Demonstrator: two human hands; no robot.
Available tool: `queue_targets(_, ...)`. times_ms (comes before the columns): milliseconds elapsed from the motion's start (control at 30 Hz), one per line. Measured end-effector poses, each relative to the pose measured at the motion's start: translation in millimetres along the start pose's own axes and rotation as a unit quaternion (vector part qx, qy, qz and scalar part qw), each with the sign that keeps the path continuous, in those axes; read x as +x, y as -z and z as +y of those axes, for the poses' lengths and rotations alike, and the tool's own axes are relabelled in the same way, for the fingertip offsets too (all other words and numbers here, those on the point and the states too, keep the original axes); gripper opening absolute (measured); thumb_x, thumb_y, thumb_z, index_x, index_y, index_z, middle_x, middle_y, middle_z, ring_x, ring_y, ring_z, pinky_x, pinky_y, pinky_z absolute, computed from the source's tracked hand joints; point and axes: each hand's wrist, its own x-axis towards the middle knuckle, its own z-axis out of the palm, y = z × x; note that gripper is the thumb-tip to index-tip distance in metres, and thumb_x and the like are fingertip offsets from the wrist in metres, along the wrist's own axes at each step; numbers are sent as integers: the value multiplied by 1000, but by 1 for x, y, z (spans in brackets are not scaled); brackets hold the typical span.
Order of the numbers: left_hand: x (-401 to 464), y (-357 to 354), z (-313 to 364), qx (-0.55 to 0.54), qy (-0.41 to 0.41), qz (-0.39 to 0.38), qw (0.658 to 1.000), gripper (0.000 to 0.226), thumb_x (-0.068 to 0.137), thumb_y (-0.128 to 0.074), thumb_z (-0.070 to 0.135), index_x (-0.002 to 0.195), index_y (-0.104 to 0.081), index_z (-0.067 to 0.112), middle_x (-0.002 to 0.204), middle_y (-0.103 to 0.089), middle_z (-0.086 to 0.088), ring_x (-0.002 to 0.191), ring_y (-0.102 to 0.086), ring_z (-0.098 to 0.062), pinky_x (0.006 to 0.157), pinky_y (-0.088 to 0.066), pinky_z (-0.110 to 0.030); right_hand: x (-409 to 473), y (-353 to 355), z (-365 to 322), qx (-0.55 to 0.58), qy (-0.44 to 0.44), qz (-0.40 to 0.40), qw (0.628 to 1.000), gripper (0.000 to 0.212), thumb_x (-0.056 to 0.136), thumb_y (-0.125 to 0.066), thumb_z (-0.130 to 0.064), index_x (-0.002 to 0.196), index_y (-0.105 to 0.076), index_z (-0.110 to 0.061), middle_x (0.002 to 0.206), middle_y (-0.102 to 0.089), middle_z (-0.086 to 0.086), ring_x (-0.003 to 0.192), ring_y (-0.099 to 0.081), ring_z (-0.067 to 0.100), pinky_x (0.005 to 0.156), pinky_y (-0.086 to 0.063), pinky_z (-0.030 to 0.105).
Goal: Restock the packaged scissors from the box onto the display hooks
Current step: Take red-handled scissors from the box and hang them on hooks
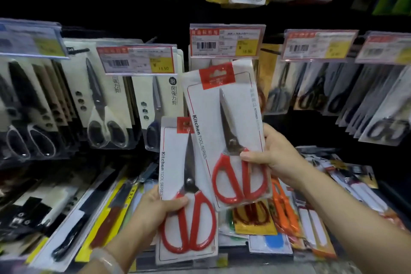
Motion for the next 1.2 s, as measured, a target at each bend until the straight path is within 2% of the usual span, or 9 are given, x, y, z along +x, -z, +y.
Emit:
queue_targets(167,-12,0,2,-13,-13,29,999,50,56,-75,-12,102,-64,3,96,-72,-24,84,-68,-37,83,-54,-48,15,-11,-15,35,60,9,998,58,66,-75,5,113,-51,-18,106,-67,6,92,-68,16,75,-57,30)
queue_targets(267,-19,-1,0,1,-17,32,999,48,53,-74,-1,100,-66,4,94,-72,-23,83,-69,-38,81,-55,-47,19,-17,-16,48,61,15,997,51,72,-71,7,109,-50,-21,109,-65,9,97,-66,23,81,-55,38)
queue_targets(400,-22,0,-3,20,-12,24,999,41,61,-75,-6,100,-67,5,93,-73,-23,84,-70,-39,77,-55,-44,17,-20,-9,55,47,16,997,45,77,-65,10,104,-50,-23,103,-66,2,91,-67,16,78,-55,32)
queue_targets(500,-23,1,-4,29,-11,24,999,46,54,-75,1,99,-66,5,93,-72,-23,82,-70,-38,74,-56,-42,17,-19,-7,56,35,22,998,45,77,-66,8,106,-50,-22,106,-66,5,95,-66,19,82,-55,36)
queue_targets(633,-17,9,-8,25,-15,49,998,31,68,-71,-10,96,-64,0,93,-71,-26,74,-69,-33,68,-57,-38,22,-24,-9,48,30,31,998,47,77,-66,8,111,-48,-17,111,-64,8,102,-64,23,87,-54,39)
queue_targets(733,-15,15,-10,10,-19,58,998,32,72,-66,-11,101,-64,4,87,-74,-20,69,-71,-29,56,-57,-32,21,-34,-8,66,37,29,997,43,77,-65,10,105,-50,-19,105,-65,5,96,-64,20,85,-55,35)
queue_targets(900,-11,28,-18,15,-17,65,998,30,72,-65,-12,98,-64,3,92,-72,-24,72,-70,-32,64,-57,-36,19,-42,2,148,34,45,987,40,78,-61,11,107,-55,-15,100,-68,5,88,-66,17,80,-56,29)
queue_targets(1033,-11,32,-19,15,-13,70,997,33,72,-66,-11,101,-64,5,91,-73,-21,76,-70,-35,70,-56,-40,33,-30,1,86,19,66,994,44,79,-62,9,119,-51,-7,109,-66,10,96,-65,23,82,-56,31)
queue_targets(1200,-8,35,-18,3,-10,72,997,33,72,-66,-11,101,-63,5,82,-74,-17,66,-71,-30,58,-56,-34,63,-16,-3,-6,-22,28,999,45,82,-62,5,124,-51,-8,117,-65,15,106,-63,28,97,-49,43)
